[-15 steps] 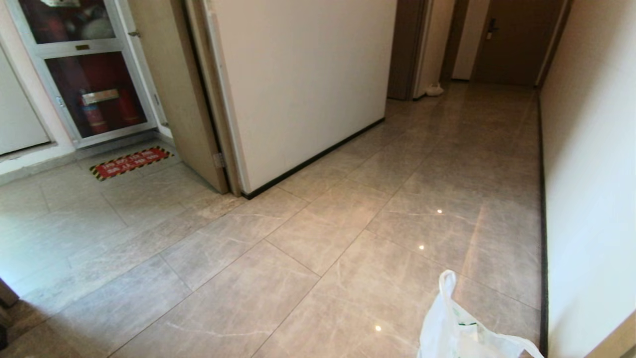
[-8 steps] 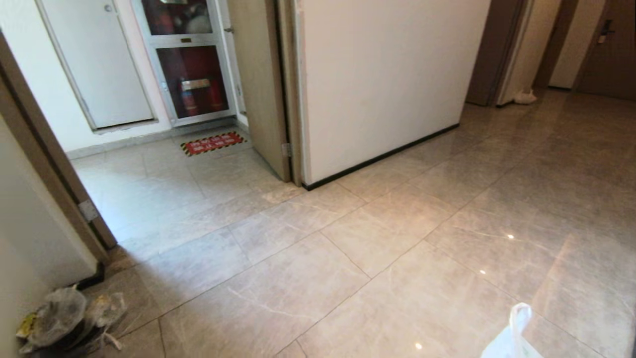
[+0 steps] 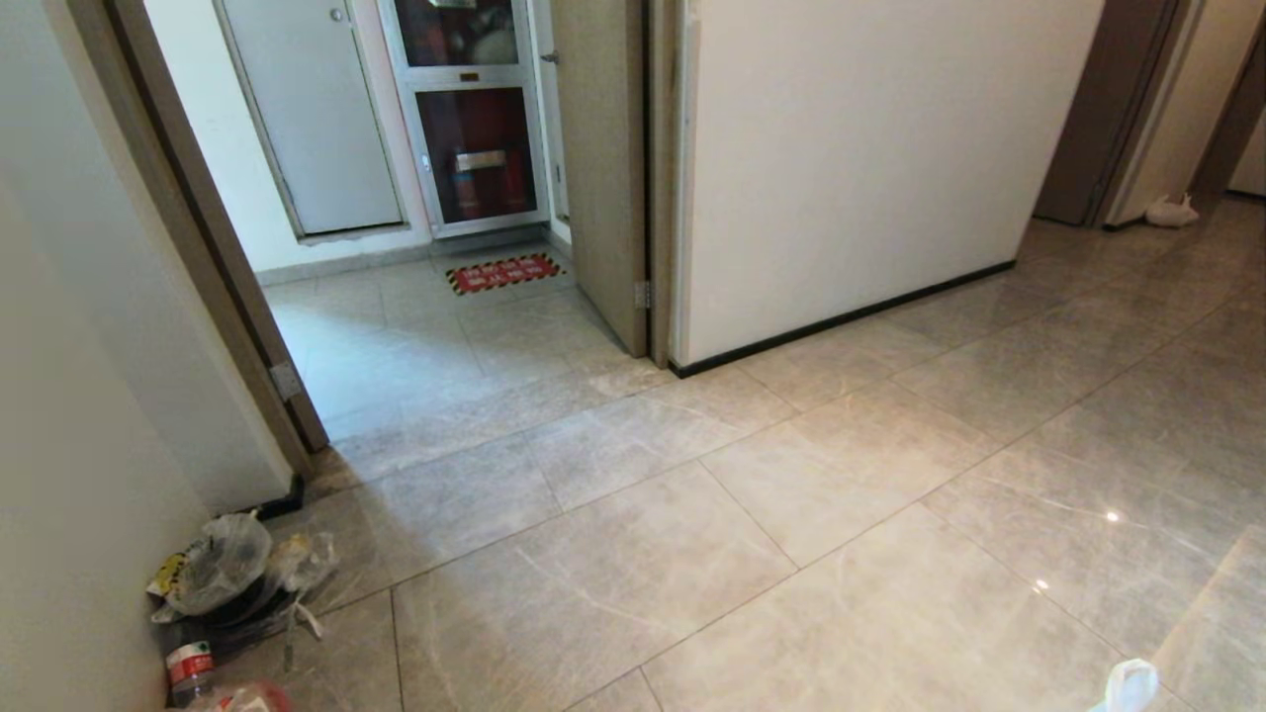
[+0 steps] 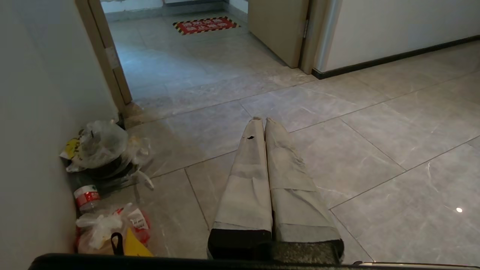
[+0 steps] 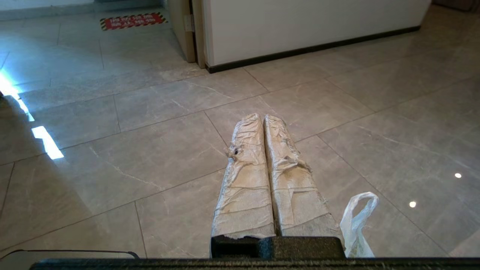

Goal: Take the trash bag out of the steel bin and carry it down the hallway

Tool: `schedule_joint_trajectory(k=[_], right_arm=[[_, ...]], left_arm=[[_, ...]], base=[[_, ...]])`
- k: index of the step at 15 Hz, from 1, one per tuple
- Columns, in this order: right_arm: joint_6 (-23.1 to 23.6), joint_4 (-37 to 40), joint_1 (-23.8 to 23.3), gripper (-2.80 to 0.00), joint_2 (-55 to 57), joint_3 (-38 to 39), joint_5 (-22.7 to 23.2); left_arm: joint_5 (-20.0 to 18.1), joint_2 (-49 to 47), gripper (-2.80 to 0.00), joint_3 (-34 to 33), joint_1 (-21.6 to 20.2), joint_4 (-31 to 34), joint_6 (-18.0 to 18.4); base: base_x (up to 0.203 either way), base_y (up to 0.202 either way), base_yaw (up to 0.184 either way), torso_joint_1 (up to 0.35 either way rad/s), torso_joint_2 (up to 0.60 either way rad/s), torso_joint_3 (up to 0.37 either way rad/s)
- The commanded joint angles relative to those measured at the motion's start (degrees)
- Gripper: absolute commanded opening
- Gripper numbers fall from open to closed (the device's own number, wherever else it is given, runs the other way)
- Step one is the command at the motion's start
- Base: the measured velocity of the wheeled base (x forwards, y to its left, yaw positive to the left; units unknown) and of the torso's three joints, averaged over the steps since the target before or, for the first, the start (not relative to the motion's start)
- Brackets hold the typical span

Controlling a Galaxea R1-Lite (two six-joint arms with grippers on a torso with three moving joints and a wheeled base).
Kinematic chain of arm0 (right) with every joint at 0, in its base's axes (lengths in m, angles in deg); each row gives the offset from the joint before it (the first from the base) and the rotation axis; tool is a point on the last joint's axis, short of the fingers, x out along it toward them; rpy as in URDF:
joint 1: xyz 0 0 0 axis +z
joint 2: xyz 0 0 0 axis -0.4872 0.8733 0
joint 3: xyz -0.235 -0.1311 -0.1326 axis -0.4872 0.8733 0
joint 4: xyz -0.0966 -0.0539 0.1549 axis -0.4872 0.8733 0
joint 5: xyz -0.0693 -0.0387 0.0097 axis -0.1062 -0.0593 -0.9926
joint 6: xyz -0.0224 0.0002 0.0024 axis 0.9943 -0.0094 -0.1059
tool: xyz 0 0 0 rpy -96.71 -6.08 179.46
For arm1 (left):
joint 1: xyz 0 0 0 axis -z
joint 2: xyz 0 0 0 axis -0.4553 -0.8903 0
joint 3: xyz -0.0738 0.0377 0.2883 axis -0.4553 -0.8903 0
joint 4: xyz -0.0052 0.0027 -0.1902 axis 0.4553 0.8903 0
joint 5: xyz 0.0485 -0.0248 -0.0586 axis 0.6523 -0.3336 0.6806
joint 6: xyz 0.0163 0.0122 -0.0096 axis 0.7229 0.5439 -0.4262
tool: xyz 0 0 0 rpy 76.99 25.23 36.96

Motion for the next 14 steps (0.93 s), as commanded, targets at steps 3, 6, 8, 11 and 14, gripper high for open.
schedule_joint_trajectory(k=[3, 6, 8, 11, 14], right_arm=[[-0.5, 0.0, 0.0, -2.80, 0.1, 0.0, 0.0], [-1.3, -0.1, 0.0, -2.80, 0.1, 0.0, 0.0], [-1.2, -0.1, 0.0, -2.80, 0.1, 0.0, 0.0], [-1.2, -0.1, 0.0, -2.80, 0.1, 0.0, 0.0], [-1.1, -0.1, 0.0, -2.80, 0.1, 0.0, 0.0]], left_arm=[[0.1, 0.0, -2.80, 0.0, 0.0, 0.0, 0.0], [0.1, 0.0, -2.80, 0.0, 0.0, 0.0, 0.0], [0.0, 0.0, -2.80, 0.0, 0.0, 0.0, 0.0], [0.0, 0.0, -2.80, 0.0, 0.0, 0.0, 0.0], [0.0, 0.0, -2.80, 0.0, 0.0, 0.0, 0.0]], base=[[0.000, 0.000, 0.000, 0.000, 0.00, 0.000], [-0.001, 0.001, -0.029, -0.001, 0.00, 0.001], [-0.003, 0.008, -0.161, 0.002, 0.00, 0.002], [0.000, 0.008, -0.170, 0.002, 0.00, 0.003], [0.003, 0.006, -0.174, 0.001, 0.00, 0.002]])
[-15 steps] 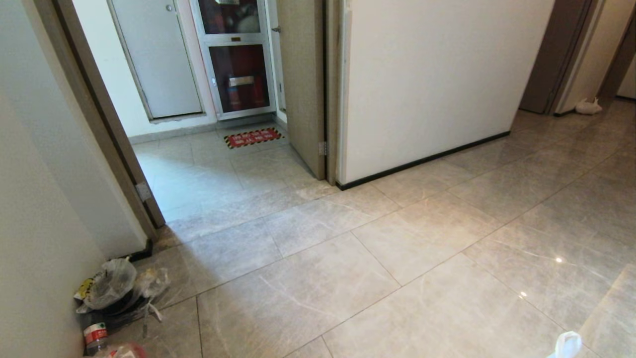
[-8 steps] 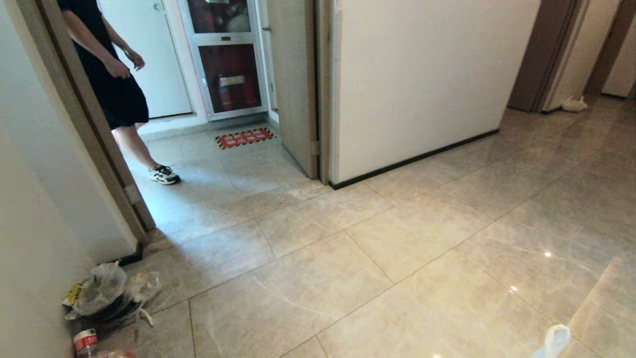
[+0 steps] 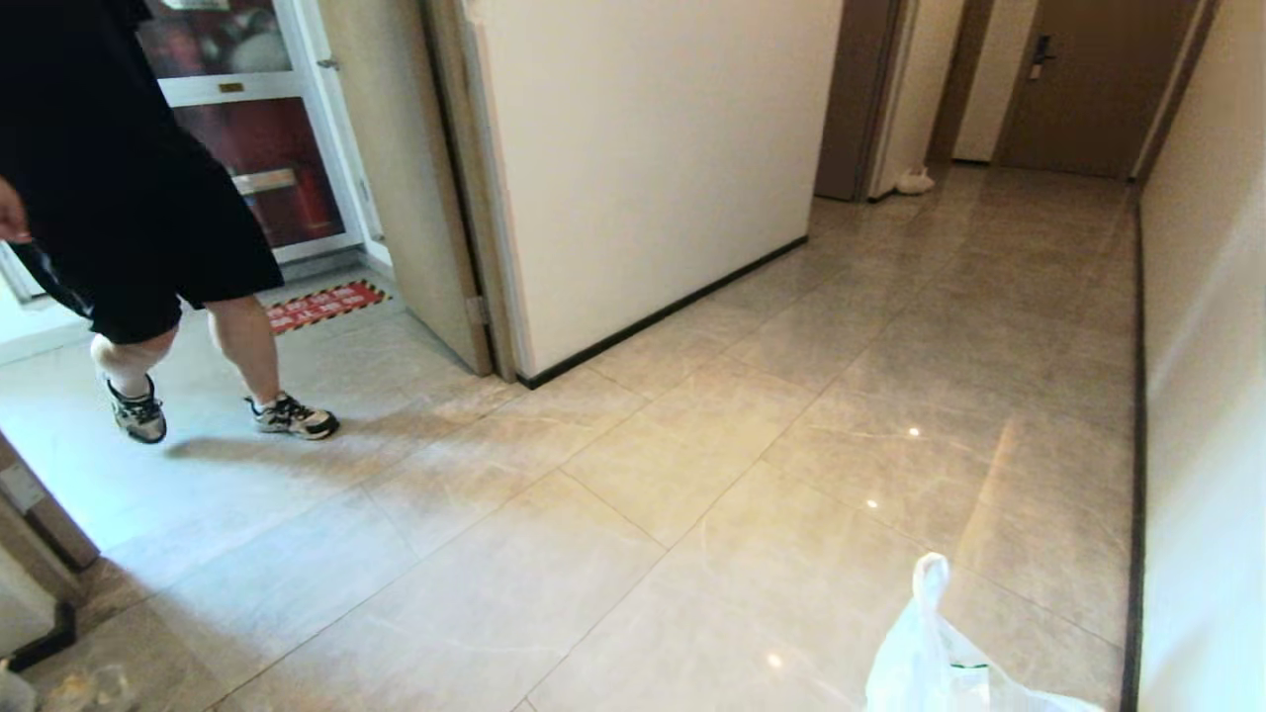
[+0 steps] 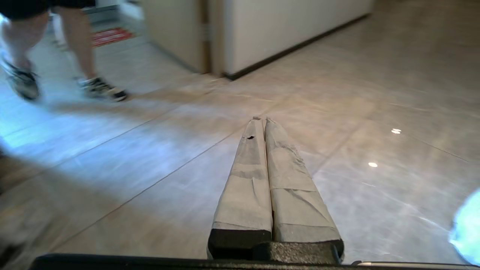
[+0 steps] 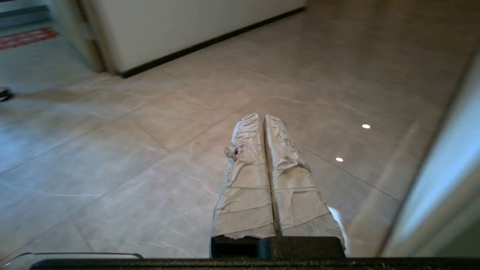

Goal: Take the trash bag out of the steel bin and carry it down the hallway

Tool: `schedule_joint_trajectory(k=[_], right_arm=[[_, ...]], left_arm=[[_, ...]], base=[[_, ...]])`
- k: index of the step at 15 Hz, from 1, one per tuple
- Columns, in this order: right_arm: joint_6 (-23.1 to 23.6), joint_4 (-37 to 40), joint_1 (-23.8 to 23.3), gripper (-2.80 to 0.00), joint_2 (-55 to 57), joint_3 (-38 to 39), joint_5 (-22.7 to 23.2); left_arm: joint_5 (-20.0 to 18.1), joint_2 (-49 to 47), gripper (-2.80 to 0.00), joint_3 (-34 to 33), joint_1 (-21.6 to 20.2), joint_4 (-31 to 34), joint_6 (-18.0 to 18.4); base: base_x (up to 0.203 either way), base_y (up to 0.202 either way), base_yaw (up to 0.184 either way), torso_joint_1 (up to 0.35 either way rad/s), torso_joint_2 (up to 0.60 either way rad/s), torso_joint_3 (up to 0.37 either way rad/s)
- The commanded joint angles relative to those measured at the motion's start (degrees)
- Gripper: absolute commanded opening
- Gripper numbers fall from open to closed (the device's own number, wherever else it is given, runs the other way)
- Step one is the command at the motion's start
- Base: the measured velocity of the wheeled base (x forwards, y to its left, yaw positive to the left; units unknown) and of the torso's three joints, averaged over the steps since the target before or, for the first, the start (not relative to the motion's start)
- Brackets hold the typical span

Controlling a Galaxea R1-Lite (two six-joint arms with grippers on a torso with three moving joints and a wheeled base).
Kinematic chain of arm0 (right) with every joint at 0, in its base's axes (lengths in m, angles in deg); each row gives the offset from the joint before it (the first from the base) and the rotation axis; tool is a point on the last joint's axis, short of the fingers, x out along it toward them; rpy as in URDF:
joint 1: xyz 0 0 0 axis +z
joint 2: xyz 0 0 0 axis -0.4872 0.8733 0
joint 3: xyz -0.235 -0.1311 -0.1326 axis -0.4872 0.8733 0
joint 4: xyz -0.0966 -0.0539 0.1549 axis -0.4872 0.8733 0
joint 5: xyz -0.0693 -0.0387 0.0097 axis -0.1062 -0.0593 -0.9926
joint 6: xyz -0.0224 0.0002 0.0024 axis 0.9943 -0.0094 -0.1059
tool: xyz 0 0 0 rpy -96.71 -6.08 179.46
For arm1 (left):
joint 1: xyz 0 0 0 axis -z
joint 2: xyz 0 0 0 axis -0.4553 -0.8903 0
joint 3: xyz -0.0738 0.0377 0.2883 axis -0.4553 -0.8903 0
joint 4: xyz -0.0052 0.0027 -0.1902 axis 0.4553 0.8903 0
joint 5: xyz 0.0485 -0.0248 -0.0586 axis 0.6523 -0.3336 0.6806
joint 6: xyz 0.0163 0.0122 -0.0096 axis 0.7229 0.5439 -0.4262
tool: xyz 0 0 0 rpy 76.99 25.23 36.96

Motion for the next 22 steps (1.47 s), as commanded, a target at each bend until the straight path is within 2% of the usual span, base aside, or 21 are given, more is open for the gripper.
schedule_joint_trajectory(k=[1, 9, 22], right_arm=[[0.1, 0.0, 0.0, -2.80, 0.1, 0.0, 0.0], [0.1, 0.0, 0.0, -2.80, 0.0, 0.0, 0.0], [0.1, 0.0, 0.0, -2.80, 0.0, 0.0, 0.0]], left_arm=[[0.1, 0.0, -2.80, 0.0, 0.0, 0.0, 0.0], [0.0, 0.0, -2.80, 0.0, 0.0, 0.0, 0.0], [0.0, 0.0, -2.80, 0.0, 0.0, 0.0, 0.0]], base=[[0.003, 0.010, -0.169, 0.006, 0.00, -0.004], [0.002, 0.009, -0.163, 0.002, 0.00, 0.001], [0.000, 0.000, -0.005, 0.000, 0.00, 0.000]])
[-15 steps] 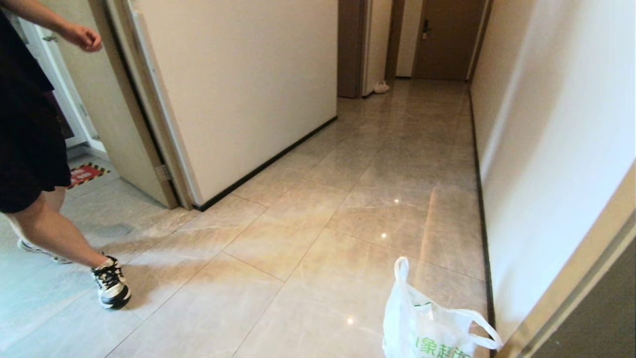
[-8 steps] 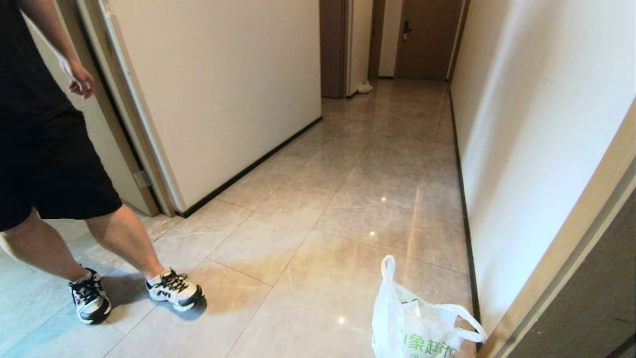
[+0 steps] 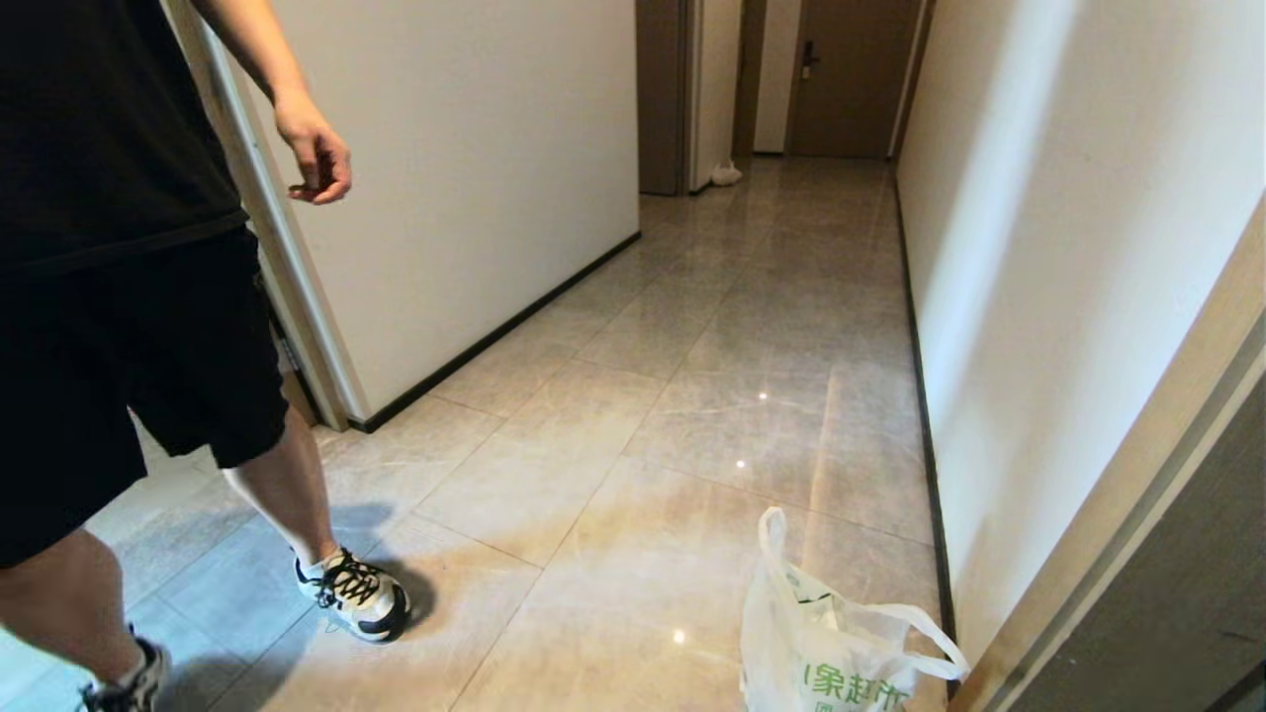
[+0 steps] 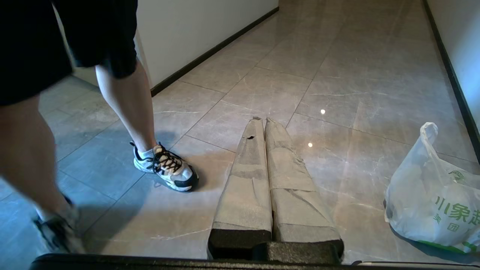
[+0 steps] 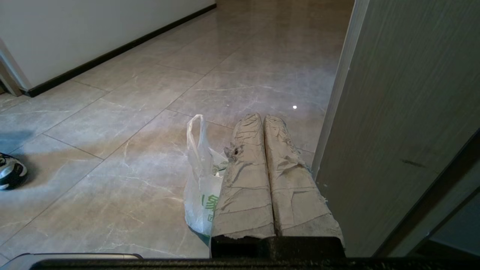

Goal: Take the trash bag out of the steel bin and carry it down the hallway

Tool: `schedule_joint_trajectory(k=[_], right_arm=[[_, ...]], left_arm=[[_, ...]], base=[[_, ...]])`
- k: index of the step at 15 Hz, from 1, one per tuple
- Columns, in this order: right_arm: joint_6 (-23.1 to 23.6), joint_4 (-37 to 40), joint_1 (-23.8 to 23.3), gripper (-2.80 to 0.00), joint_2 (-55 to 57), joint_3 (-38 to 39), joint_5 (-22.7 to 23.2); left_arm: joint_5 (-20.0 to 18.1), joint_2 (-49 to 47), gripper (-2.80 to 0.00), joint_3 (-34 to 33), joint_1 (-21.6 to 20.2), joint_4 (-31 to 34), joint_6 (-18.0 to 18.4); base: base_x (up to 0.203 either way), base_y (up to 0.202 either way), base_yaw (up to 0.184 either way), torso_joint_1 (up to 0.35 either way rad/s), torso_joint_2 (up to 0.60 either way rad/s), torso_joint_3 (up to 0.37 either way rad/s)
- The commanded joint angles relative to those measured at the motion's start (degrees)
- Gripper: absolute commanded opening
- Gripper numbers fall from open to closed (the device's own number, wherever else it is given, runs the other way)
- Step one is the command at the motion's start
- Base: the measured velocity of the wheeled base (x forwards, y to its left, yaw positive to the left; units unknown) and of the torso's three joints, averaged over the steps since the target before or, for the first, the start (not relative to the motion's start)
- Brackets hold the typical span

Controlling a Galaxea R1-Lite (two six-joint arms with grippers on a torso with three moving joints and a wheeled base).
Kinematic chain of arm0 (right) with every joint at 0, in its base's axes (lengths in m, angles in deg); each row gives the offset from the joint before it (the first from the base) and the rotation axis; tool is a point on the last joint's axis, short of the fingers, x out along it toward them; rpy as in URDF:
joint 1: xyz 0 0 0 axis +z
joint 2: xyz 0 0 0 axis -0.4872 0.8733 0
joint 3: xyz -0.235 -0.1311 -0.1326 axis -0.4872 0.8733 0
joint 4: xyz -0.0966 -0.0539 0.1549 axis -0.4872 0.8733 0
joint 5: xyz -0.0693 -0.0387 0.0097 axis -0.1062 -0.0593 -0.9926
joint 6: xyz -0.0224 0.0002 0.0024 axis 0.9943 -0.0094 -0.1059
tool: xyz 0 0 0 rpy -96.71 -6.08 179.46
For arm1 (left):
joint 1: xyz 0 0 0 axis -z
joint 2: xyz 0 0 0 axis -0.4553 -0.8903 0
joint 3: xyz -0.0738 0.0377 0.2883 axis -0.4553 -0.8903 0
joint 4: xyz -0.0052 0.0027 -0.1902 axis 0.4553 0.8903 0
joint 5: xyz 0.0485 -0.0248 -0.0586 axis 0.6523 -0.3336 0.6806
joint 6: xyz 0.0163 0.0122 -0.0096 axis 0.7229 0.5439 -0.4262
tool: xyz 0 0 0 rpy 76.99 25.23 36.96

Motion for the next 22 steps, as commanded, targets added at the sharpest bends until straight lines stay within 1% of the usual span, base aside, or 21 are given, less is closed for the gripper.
schedule_joint_trajectory(k=[1, 6, 7, 11, 22], right_arm=[[0.0, -0.1, 0.0, -2.80, 0.0, 0.0, 0.0], [-0.1, 0.0, 0.0, -2.80, 0.1, 0.0, -0.1], [-0.1, -0.1, 0.0, 0.00, 0.1, 0.0, -0.1], [-0.7, 0.0, 0.0, 0.00, 0.0, 0.1, -0.1], [-0.4, -0.1, 0.0, 0.00, 0.0, 0.1, -0.1]], left_arm=[[-0.1, 0.0, -2.80, 0.0, 0.0, 0.0, 0.0], [-0.1, 0.0, -2.80, 0.0, 0.0, 0.0, 0.0], [0.0, 0.0, -2.80, 0.0, 0.0, 0.0, 0.0], [0.0, 0.0, -2.80, 0.0, 0.0, -0.1, 0.0], [0.0, 0.0, -2.80, 0.0, 0.0, 0.0, 0.0]], base=[[0.000, 0.000, 0.000, 0.000, 0.00, 0.000], [0.000, 0.000, 0.000, 0.000, 0.00, 0.000], [0.000, 0.000, 0.000, 0.000, 0.00, 0.000], [0.000, 0.000, 0.000, 0.000, 0.00, 0.000], [0.000, 0.000, 0.000, 0.000, 0.00, 0.000]])
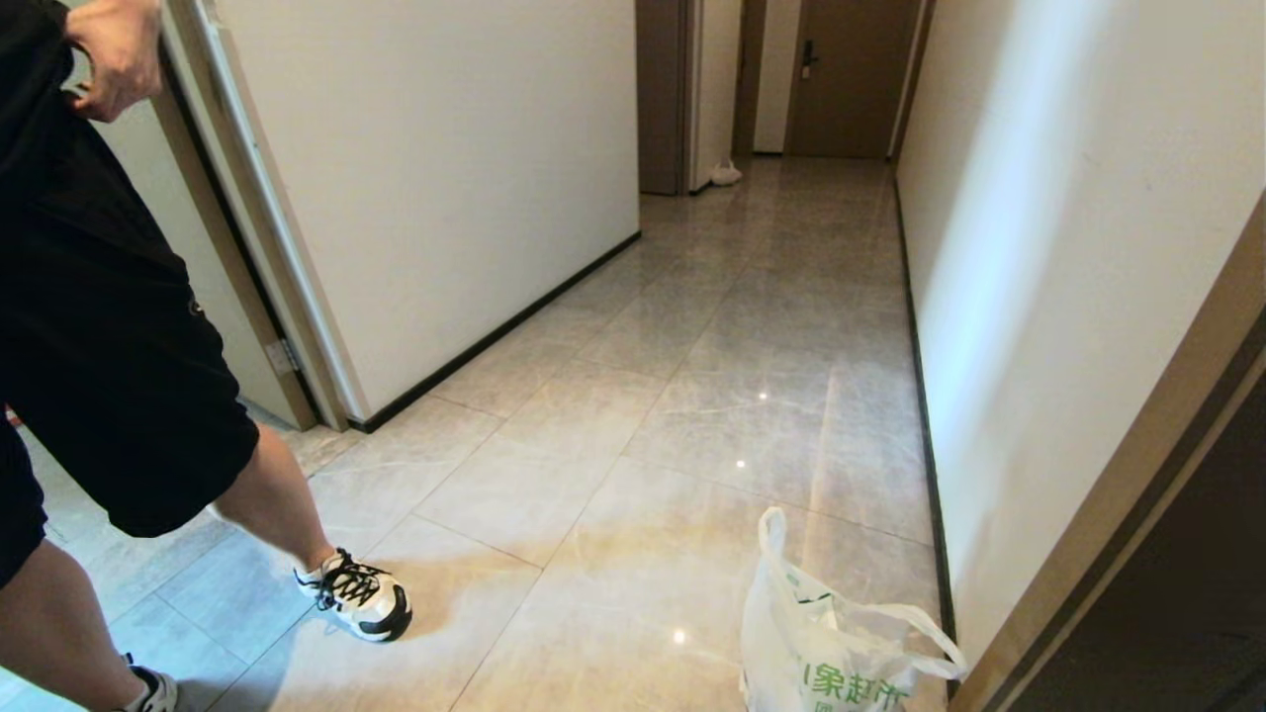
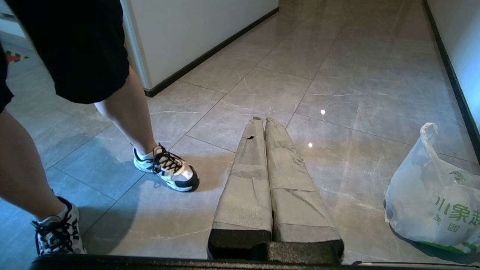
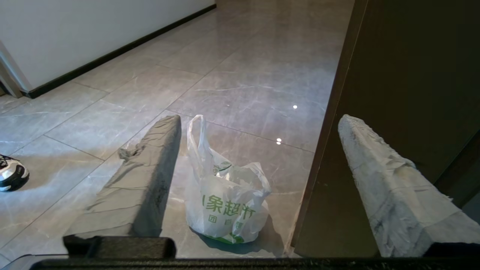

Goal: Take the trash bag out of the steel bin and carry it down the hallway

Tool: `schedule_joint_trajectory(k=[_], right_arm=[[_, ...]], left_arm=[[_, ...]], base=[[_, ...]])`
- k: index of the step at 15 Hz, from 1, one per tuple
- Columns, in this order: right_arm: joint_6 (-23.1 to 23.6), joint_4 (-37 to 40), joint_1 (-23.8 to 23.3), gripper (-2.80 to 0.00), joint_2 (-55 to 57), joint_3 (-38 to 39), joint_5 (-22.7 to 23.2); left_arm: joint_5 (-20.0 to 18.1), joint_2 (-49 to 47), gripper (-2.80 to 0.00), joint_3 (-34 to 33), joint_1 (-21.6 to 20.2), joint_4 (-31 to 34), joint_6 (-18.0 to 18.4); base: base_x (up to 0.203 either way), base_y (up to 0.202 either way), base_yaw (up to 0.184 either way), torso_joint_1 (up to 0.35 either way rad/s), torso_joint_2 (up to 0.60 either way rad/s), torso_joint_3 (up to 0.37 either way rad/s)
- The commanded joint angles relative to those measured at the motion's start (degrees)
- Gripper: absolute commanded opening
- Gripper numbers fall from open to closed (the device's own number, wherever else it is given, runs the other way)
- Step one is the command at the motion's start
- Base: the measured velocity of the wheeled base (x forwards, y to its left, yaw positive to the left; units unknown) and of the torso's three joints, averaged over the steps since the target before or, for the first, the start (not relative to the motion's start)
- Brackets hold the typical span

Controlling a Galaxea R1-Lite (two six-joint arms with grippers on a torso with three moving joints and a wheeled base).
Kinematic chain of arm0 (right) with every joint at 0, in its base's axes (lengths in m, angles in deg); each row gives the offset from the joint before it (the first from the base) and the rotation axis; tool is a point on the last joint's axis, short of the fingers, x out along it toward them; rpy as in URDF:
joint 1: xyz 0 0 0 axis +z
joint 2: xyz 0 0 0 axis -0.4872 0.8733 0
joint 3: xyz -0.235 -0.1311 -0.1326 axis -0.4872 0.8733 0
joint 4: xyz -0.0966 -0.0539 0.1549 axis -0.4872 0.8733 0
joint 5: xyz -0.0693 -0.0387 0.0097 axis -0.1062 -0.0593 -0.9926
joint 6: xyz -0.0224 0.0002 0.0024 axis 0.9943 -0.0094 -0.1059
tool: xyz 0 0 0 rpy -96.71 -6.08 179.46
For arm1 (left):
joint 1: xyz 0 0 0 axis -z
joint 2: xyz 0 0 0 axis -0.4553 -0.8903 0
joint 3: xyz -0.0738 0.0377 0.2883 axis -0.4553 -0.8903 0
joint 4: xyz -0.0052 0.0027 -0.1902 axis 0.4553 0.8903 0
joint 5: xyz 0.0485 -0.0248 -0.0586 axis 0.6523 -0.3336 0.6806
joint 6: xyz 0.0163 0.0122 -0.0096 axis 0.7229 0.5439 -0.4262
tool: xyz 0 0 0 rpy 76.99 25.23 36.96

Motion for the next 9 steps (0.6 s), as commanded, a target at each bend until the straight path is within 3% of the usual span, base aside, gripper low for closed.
schedule_joint_trajectory(k=[1, 9], right_arm=[[0.0, 0.0, 0.0, 0.00, 0.0, 0.0, 0.0], [-0.3, 0.1, 0.0, 0.00, 0.0, -0.1, 0.0]], left_arm=[[0.1, 0.0, -2.80, 0.0, 0.0, 0.0, 0.0], [0.1, 0.0, -2.80, 0.0, 0.0, -0.1, 0.0]], base=[[0.000, 0.000, 0.000, 0.000, 0.00, 0.000], [0.000, 0.000, 0.000, 0.000, 0.00, 0.000]])
